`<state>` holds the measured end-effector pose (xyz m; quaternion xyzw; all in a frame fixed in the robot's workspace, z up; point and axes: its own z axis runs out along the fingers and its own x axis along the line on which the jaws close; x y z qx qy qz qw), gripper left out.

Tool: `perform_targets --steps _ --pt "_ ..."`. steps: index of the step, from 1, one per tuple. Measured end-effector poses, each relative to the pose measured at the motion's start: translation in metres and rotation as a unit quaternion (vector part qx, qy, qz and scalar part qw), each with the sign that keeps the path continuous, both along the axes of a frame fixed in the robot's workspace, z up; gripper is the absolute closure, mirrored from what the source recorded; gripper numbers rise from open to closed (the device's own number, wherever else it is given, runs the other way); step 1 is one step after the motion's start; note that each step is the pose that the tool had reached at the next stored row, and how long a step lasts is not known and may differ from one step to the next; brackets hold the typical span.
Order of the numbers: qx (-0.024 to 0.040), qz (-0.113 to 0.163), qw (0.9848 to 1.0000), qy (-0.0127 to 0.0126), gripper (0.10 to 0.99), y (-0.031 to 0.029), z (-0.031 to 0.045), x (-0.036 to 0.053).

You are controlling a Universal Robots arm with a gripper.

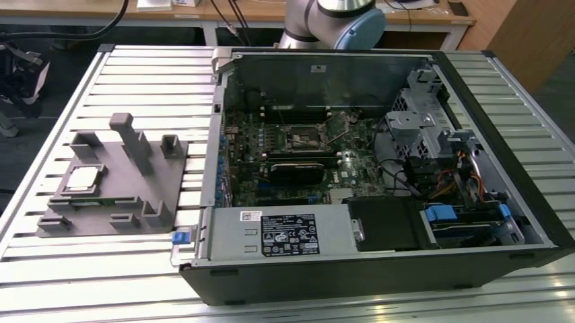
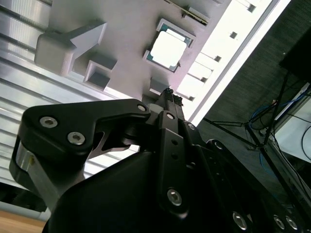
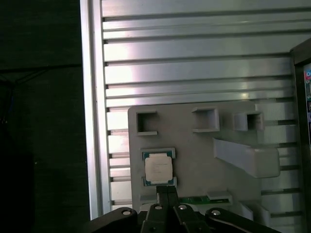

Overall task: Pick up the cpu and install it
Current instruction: 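Pick up the cpu and move it towards the insertion slot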

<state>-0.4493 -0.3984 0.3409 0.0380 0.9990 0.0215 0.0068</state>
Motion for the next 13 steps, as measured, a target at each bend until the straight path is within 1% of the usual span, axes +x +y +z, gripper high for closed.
perform_targets --steps 13 --pt "0.0000 0.000 1.0000 0.0019 0.980 0.0000 -0.0051 0.0000"
